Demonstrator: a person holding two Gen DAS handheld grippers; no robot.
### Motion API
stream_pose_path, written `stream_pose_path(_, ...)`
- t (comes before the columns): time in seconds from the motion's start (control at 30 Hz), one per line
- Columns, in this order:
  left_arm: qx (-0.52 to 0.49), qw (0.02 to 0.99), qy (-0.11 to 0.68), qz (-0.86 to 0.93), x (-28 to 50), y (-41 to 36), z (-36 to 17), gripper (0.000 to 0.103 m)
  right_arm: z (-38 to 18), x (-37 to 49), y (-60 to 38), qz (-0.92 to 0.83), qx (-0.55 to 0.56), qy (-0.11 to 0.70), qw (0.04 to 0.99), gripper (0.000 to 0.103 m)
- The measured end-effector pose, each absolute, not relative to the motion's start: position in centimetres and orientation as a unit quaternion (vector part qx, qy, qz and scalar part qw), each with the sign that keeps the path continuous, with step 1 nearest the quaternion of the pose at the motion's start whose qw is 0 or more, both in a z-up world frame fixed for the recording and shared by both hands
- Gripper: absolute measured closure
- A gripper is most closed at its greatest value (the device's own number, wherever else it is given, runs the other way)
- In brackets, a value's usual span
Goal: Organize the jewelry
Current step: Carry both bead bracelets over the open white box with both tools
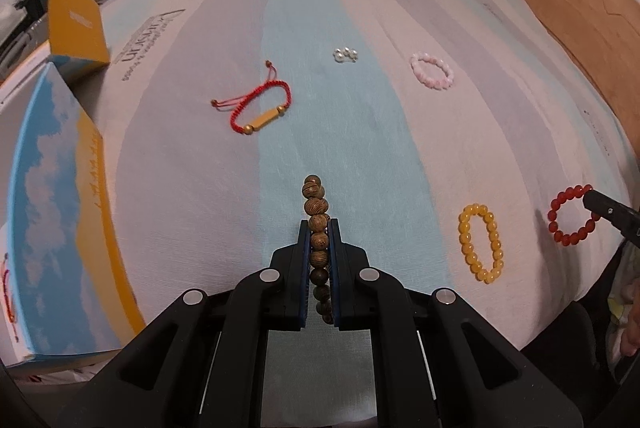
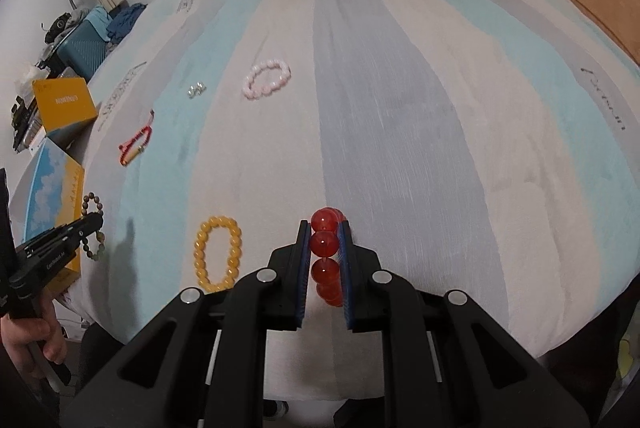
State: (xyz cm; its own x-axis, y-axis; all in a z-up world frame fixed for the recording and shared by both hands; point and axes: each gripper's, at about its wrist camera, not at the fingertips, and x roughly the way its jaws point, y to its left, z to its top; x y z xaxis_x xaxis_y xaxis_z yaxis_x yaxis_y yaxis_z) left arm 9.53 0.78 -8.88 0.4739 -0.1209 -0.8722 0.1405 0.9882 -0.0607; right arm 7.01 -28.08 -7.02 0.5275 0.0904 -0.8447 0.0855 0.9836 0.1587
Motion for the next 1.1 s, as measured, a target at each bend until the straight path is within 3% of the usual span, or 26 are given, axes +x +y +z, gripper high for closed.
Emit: stream_pose_path(1.1, 0.001, 0.873, 0.487, -0.010, 8.8, 10.0, -1.3, 0.096, 2.5, 10.8, -13.7, 0.056, 0.022, 0.436, 0.898, 0.090)
